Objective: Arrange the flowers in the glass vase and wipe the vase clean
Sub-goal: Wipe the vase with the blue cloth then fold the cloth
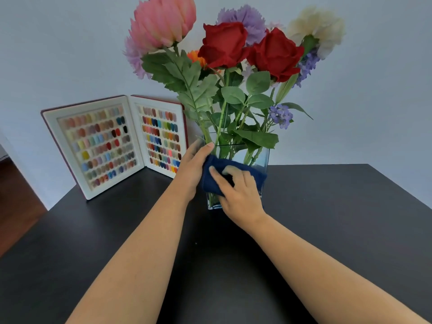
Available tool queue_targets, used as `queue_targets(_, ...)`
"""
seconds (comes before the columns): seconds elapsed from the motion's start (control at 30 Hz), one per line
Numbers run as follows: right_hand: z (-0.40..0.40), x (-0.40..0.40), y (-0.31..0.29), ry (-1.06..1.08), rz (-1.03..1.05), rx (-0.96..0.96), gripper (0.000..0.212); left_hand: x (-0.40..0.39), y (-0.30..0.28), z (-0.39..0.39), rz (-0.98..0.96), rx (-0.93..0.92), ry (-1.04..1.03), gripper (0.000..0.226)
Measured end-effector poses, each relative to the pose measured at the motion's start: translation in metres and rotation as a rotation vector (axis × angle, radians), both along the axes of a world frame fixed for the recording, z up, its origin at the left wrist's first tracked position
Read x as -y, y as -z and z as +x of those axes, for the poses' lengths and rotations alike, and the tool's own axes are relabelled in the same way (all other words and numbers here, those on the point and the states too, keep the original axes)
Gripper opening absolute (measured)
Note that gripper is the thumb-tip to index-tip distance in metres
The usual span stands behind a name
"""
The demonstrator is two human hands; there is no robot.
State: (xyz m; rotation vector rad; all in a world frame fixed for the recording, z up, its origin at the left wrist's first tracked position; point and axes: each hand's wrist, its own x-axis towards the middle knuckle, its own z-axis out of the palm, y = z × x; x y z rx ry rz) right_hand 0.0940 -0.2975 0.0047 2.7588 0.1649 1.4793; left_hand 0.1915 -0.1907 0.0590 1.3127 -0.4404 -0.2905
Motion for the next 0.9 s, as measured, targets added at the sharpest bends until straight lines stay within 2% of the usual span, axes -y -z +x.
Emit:
queue_targets(0.07,-0.005,0.007,0.010,-0.056,-0.186,-0.099,0.058,-0.001,0.000,0.001,0.045,0.046,-0.007,0.018)
queue_targets(0.1,-0.009,0.014,0.015,-0.082,-0.285,-0.163,0.059,-0.002,0.000,0.002,0.053,0.050,-0.010,0.012)
queue_targets(0.2,-0.023,0.035,0.016,-0.119,-0.452,-0.293,0.056,-0.002,0.001,0.003,0.057,0.035,-0.016,0.013)
queue_targets(0.3,-0.031,0.049,0.003,-0.123,-0.405,-0.272,0.051,-0.001,0.002,0.005,0.063,0.032,-0.022,0.012)
queue_targets(0.43,-0.031,0.059,-0.030,-0.086,-0.118,-0.047,0.053,0.002,0.005,0.007,0.067,0.037,-0.032,0.059)
queue_targets(0.53,-0.025,0.052,-0.047,-0.069,-0.030,0.020,0.055,0.002,0.004,0.004,0.059,0.041,-0.037,0.066)
queue_targets(0.67,-0.019,0.033,-0.033,-0.119,-0.160,-0.088,0.052,0.002,0.000,-0.001,0.070,0.031,-0.062,0.062)
queue_targets(0.77,-0.021,0.028,-0.010,-0.139,-0.353,-0.262,0.056,0.001,-0.003,-0.006,0.061,0.021,-0.063,0.037)
queue_targets(0.9,-0.032,0.038,0.002,-0.118,-0.524,-0.460,0.049,0.000,-0.003,-0.008,0.067,0.010,-0.061,0.050)
